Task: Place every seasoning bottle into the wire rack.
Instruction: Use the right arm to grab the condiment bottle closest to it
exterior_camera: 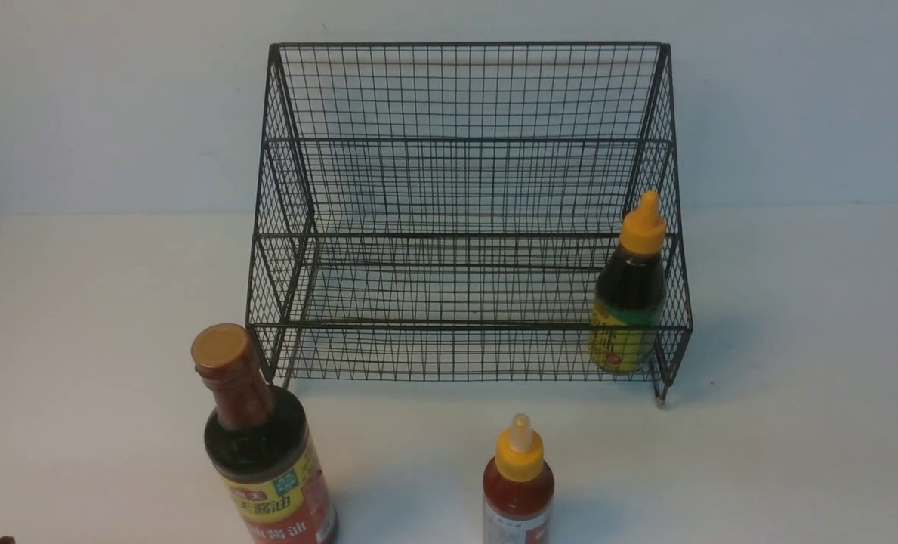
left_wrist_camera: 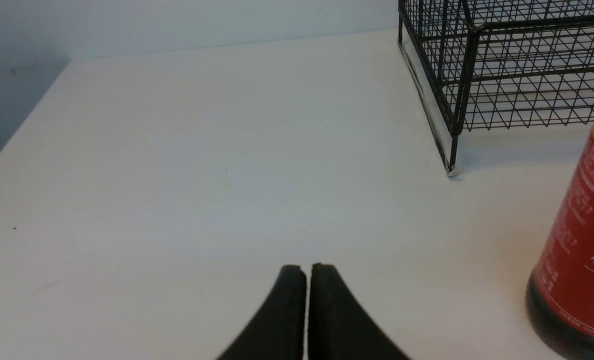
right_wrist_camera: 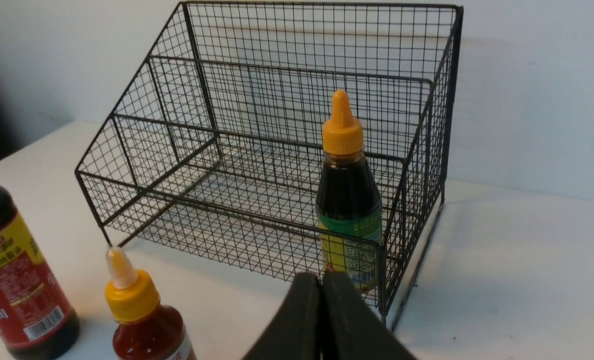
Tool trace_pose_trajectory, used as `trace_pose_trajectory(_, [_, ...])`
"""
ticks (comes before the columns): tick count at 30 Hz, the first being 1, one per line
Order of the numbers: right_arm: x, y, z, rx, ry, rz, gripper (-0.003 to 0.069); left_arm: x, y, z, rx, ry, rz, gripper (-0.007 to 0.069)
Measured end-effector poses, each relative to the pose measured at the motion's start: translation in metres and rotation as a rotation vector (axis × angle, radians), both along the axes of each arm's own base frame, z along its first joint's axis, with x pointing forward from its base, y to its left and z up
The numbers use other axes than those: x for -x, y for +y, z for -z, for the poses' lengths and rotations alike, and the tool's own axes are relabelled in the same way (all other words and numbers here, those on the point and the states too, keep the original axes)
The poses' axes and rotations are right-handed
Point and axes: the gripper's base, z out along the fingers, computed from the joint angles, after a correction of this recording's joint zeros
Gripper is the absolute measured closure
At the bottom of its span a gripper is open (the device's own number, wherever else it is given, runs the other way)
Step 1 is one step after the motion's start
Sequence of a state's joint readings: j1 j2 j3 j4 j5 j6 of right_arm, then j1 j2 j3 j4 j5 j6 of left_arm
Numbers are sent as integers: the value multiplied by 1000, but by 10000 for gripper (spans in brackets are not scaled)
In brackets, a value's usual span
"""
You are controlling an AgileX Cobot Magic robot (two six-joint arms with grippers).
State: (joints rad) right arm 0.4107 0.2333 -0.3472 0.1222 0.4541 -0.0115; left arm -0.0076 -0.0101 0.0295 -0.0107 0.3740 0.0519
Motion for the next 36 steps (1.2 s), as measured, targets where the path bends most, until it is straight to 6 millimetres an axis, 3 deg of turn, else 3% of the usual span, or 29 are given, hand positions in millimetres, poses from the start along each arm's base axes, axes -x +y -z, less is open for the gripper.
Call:
trace_pose_trajectory(9, [-1,3,5,-95,40,-15,673,0,0,0,0,0,0,629])
trace_pose_trajectory(16, [-7,16,10,142,242,-151,673,0,0,0,0,0,0,629])
trace_pose_trajectory(22, [-33,41,3,204,440,-308,654,0,0,0,0,0,0,629])
trace_pose_trajectory(29, [-66,87,29,187,682,-580,495,0,0,0,0,0,0,629])
trace_pose_trajectory(31, [-81,107,33,207,716,-630,389,0,0,0,0,0,0,629])
trace_pose_trajectory(36, [-108,131,24,264,692,-647,267,0,0,0,0,0,0,629])
